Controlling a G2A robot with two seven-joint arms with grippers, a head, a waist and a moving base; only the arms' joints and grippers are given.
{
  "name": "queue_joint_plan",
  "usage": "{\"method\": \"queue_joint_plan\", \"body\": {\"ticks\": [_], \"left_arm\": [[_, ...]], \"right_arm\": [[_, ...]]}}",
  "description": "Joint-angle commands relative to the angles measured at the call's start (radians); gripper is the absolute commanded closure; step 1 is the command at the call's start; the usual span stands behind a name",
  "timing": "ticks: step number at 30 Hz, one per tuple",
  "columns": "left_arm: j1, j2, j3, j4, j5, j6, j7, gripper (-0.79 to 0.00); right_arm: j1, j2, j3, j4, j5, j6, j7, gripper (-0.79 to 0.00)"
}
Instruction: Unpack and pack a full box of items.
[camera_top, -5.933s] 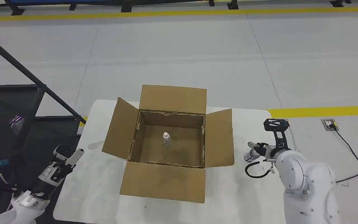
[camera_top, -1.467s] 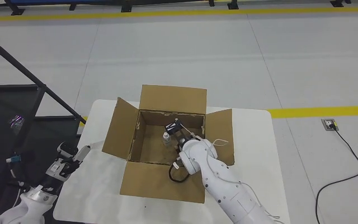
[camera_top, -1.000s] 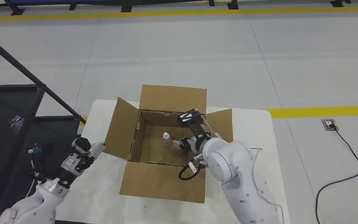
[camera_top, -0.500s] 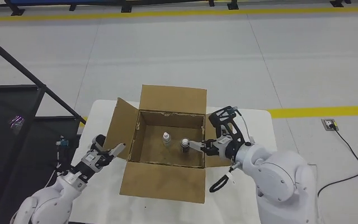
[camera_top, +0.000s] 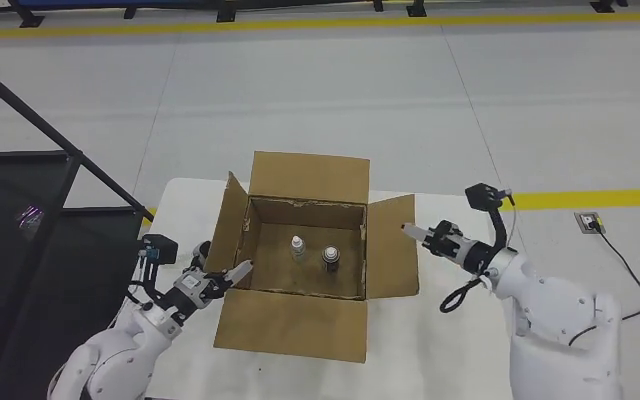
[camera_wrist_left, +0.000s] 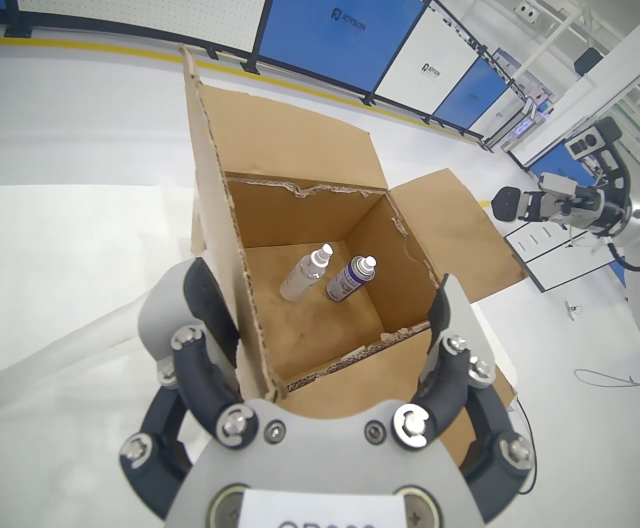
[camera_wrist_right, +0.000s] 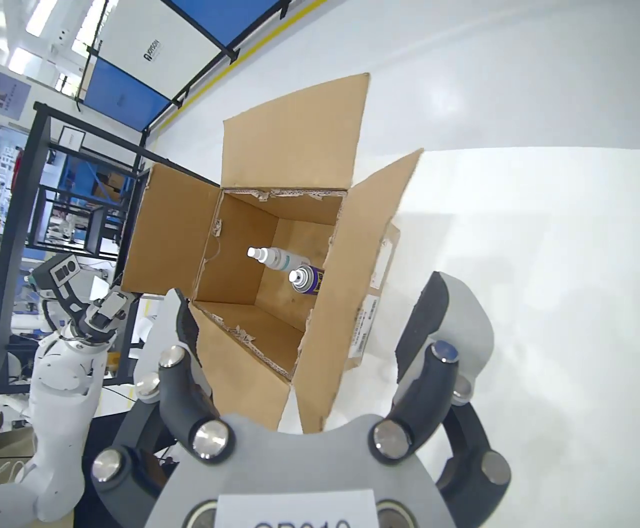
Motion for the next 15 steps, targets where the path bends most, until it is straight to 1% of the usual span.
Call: {"method": "queue_joint_plan", "body": {"ticks": [1,4,6,8,10,15], "left_arm": [[-0.004,-0.001,0.017,0.0,0.009,0.004,0.002,-0.785],[-0.013,-0.003,0.045,0.004,0.022,0.007,0.0,-0.785],[-0.02,-0.004,0.063,0.012,0.032,0.009,-0.003,-0.785],[-0.028,-0.005,0.081,0.022,0.036,0.012,-0.005,-0.785],[-0.037,-0.006,0.096,0.034,0.037,0.014,-0.008,-0.785],[-0.061,-0.009,0.127,0.064,0.044,0.022,-0.012,-0.785]], "right_arm": [[0.026,0.007,0.001,0.054,0.025,-0.01,0.044,-0.785],[0.074,0.018,-0.012,0.142,0.093,-0.042,0.114,-0.785],[0.104,0.022,-0.027,0.201,0.204,-0.08,0.184,-0.785],[0.133,0.029,-0.033,0.24,0.266,-0.107,0.23,-0.785],[0.154,0.034,-0.053,0.262,0.327,-0.126,0.266,-0.785],[0.189,0.041,-0.114,0.291,0.466,-0.156,0.312,-0.785]]}}
